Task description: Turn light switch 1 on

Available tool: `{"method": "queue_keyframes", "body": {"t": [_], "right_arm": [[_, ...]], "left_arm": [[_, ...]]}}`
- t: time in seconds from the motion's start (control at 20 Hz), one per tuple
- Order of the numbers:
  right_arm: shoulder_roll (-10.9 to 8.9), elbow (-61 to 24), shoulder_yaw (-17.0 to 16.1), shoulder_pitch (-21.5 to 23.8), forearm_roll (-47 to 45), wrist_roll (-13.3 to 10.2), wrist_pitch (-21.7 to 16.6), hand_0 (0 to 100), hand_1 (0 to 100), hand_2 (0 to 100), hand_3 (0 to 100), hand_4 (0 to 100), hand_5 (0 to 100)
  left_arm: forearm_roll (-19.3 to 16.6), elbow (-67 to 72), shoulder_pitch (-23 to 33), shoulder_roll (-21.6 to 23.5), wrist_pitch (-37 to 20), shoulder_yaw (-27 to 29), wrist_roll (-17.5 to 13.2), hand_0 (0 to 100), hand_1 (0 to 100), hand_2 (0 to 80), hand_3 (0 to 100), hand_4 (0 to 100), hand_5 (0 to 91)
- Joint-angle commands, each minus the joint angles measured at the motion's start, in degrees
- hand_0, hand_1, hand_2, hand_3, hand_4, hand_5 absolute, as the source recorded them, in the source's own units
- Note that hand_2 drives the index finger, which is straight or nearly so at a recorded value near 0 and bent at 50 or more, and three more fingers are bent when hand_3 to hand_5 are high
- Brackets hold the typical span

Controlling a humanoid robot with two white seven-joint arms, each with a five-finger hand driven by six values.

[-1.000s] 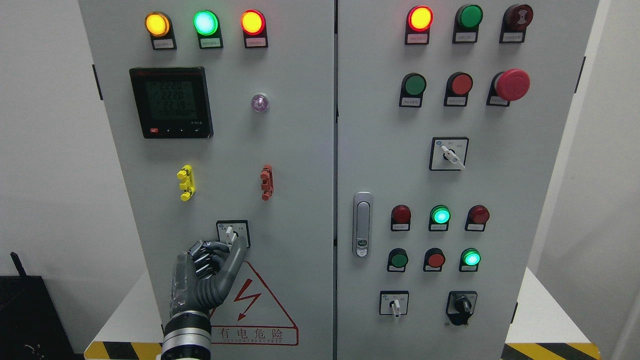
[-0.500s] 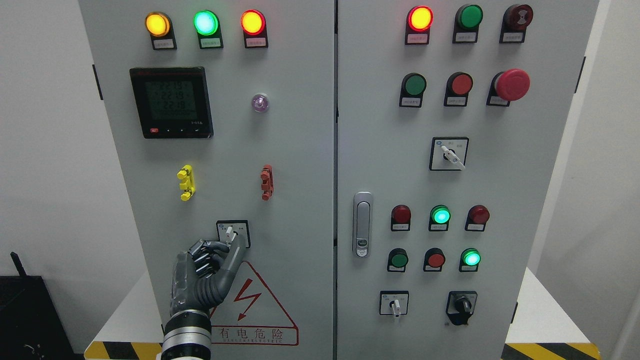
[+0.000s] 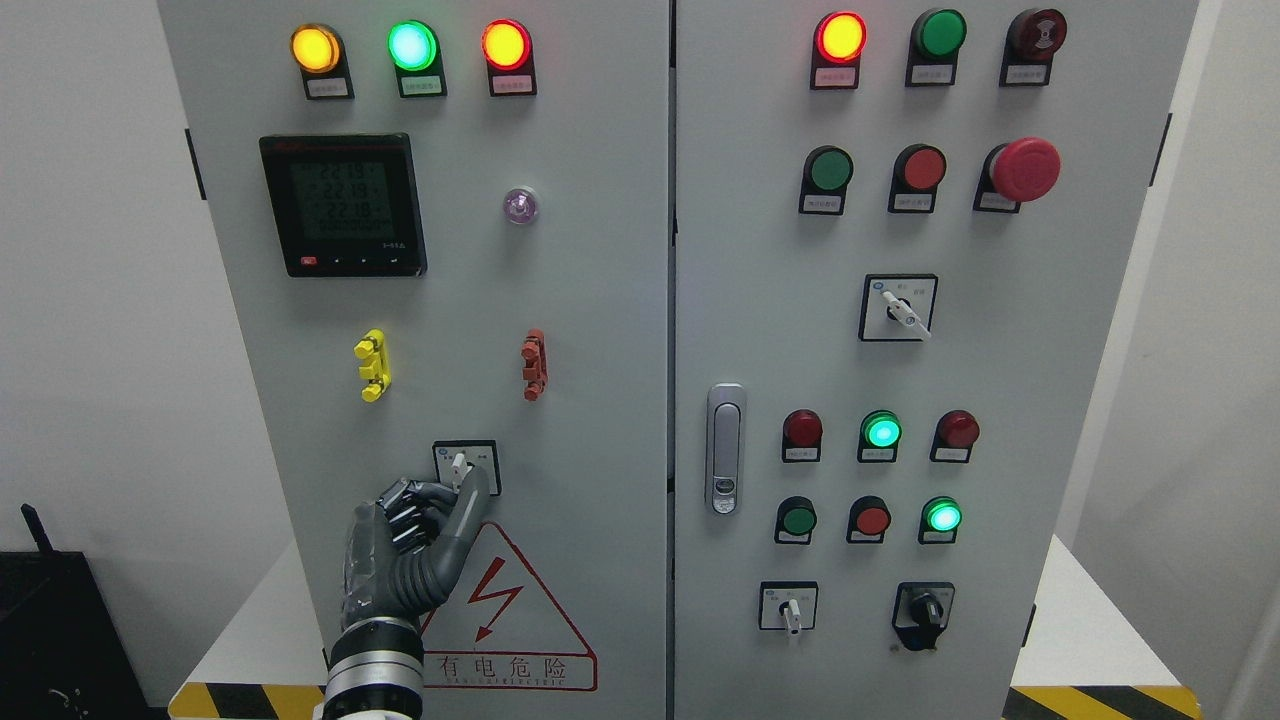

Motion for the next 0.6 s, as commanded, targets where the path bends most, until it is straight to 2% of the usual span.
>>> {"method": "queue_keyframes", "body": {"t": [0.0, 0.55], "right_arm": [[0.0, 0.0, 0.0, -0.1, 0.0, 0.0, 0.0, 31, 0, 0, 0, 0, 0], [0.0, 0.0, 0.0, 0.0, 0.0, 0.0, 0.0, 31, 0, 0, 0, 0, 0]], "left_arm": [[0.0, 0.4, -0.1, 0.0, -0.2, 0.1, 0.0, 23, 56, 58.0, 94, 92, 88.7], [0.0, 0.4, -0.2, 0.0, -0.3, -0.1, 0.0, 29, 55, 57.9, 94, 92, 88.6]]}}
